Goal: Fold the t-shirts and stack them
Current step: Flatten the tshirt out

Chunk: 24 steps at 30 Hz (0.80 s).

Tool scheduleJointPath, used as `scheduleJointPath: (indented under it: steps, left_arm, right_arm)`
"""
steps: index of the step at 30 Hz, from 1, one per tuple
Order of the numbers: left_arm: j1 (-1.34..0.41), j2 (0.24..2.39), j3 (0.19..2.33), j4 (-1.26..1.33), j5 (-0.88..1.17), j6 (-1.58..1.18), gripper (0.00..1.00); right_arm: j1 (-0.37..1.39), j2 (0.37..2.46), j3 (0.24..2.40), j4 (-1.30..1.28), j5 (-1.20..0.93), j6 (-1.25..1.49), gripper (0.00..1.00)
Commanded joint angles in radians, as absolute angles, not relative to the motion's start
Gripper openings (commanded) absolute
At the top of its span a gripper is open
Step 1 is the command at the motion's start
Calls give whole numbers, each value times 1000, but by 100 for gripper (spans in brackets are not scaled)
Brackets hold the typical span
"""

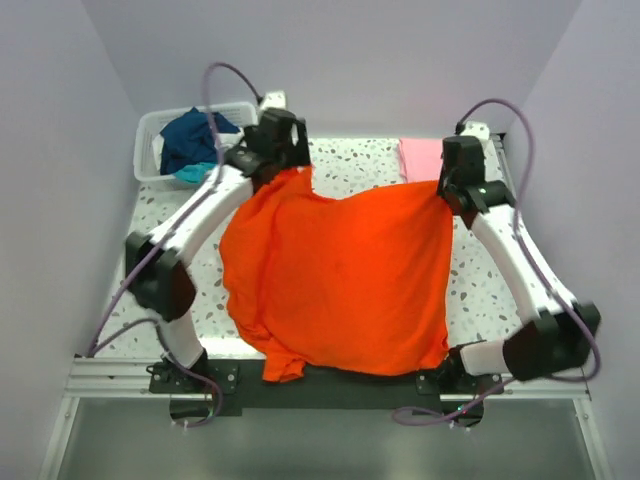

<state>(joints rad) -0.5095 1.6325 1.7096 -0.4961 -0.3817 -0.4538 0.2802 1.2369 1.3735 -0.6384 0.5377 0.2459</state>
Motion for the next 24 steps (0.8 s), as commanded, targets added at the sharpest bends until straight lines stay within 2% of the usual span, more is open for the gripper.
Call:
scheduleJointPath:
  steps: [1,2,3,4,5,6,8,14,19,24]
  left_arm:
    - [-483,1872,1780,-665,-503,-491,93]
    - [-477,1916,1825,-699,-518,-503,100]
    - [-471,1965,1877,-716,-526,-514,100]
    - [-466,1973,1888,-721,-526,-517,100]
    - [-466,1973,1879,-719,-525,-517,100]
    - [-466,1948,1858,-712,-517,-518,100]
    - [-466,1901,1739,-660,-499,-534,100]
    - [-466,1685,1375,-545,-416,-577,100]
    - [-466,1591,1186,-525,-367,-607,100]
    - [-466,1586,1086,-505,-353,-624,100]
  right_arm:
    - [172,1400,1286,-482,436,246,9]
    - [164,1451,1284,-456,420,232,17]
    - [150,1526,1302,-436,416,226,38]
    - [140,1605,1357,-446,410,230,77]
    - [140,1606,1358,-475,410,232,91]
    - [137,1655,1420,-513,425,239,98]
    - [137,1664,1433,-554,410,250,99]
    - [138,1537,1234,-532,197,327,99]
    - [138,1474,1073,-462,2,344,99]
    - [137,1517,1020,-450,3,338,99]
